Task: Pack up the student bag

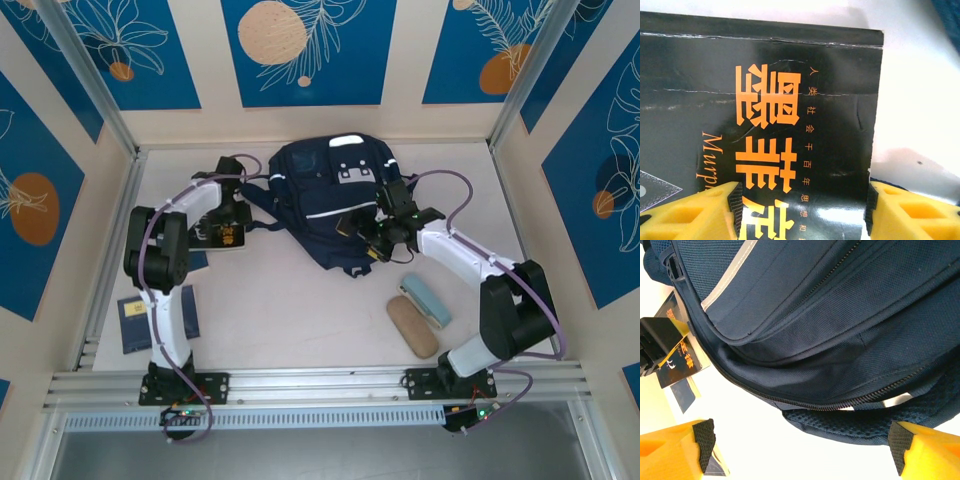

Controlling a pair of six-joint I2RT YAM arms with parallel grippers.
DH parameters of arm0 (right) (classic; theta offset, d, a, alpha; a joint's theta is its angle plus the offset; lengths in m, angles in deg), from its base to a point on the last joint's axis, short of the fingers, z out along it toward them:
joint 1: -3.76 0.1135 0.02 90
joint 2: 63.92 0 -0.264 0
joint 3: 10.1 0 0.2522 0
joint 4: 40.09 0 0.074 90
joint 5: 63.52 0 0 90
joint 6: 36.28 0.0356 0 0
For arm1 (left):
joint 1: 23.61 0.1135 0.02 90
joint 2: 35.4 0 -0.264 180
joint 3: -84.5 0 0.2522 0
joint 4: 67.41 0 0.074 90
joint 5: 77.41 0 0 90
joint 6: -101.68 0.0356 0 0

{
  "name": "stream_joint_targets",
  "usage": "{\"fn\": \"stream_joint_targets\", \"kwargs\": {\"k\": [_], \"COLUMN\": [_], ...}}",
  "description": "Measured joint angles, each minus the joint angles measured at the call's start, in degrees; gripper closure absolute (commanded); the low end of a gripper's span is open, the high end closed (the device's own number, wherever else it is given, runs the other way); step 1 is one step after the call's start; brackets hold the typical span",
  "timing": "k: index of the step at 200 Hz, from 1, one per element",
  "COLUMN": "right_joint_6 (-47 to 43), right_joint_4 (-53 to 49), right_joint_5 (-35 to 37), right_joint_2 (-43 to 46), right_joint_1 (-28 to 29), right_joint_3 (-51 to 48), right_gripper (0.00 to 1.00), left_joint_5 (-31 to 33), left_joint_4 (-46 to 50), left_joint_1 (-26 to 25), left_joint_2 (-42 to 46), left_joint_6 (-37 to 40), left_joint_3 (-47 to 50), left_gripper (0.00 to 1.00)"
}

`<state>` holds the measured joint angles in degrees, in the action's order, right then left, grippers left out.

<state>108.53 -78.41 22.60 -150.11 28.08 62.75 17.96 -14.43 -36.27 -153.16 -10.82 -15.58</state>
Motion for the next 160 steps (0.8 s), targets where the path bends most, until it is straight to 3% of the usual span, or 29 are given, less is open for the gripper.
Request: {"fn": "stream_joint_targets", "kwargs": {"k": [88,160], "right_joint_6": [0.2,0.0], "right_joint_4": [-0.9,-2.1], "right_joint_5": [1.2,2.4], "right_joint_2": [6.2,7.5], "right_joint_1": [0.0,0.4], "right_joint_3": [-3.7,-4.0], "right_gripper": [0.09,0.12], "left_joint_5": [-6.5,-11.3], "left_joint_4": [-11.3,-19.5], "left_joint_1": [-11.2,-20.2], "left_joint_2": [9.9,22.4], "left_joint_6": [-8.9,-21.2], "left_joint_3": [15.2,32.0], "left_gripper": [0.43,0.37]}}
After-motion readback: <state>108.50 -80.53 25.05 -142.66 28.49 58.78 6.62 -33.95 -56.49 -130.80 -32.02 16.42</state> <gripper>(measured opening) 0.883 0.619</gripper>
